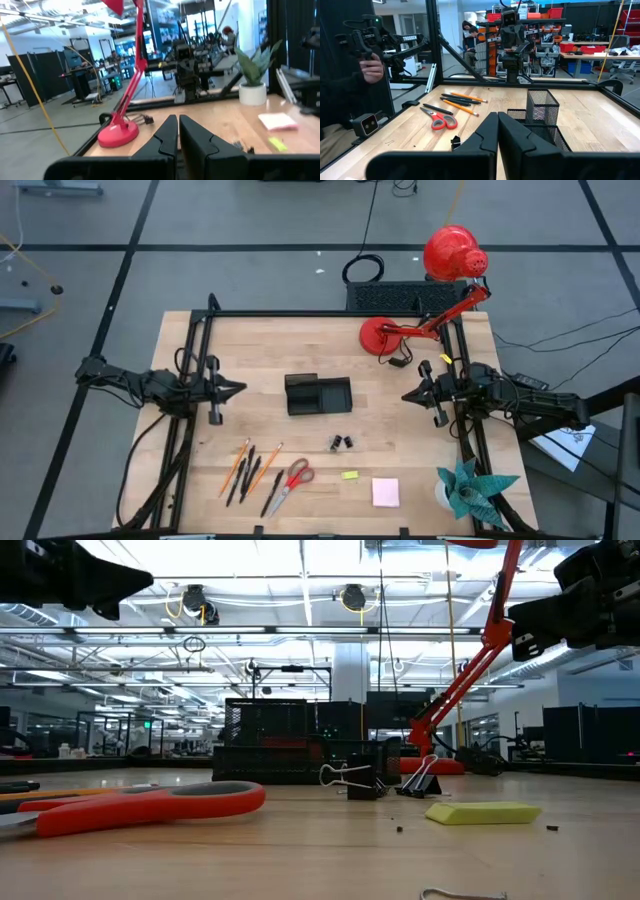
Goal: Pick and place office supplies into organizer
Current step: Put the pink sticky note into the black desk organizer
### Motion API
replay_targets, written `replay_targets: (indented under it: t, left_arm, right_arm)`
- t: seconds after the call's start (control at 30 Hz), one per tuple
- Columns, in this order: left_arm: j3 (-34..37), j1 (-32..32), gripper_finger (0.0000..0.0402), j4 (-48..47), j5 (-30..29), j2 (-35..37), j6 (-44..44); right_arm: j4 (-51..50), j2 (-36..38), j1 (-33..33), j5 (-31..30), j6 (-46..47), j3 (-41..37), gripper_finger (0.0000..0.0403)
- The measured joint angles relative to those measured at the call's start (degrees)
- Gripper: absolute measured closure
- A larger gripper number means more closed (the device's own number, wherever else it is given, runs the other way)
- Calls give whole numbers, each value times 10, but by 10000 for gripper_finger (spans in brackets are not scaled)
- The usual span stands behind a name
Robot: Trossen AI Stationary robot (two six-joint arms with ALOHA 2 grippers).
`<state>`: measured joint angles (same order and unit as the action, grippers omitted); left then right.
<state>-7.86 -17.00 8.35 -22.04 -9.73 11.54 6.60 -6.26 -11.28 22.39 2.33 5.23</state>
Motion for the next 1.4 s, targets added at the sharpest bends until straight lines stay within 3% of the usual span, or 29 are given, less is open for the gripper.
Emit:
replay_targets:
  t: [0.3, 0.7, 1.03, 1.4]
  left_arm:
    - [0, 0, 376, 21, 0, 0, -9]
    - [0, 0, 376, 59, 36, 0, 105]
    - [0, 0, 376, 64, 35, 0, 139]
    - [0, 0, 376, 69, 35, 0, 118]
  right_arm:
    - [4, 0, 0, 2, 28, 0, 399]
    - [18, -2, 6, 4, 80, 0, 399]
    - [59, -18, 49, 2, 42, -25, 397]
    - [100, -143, 157, -137, 68, -9, 313]
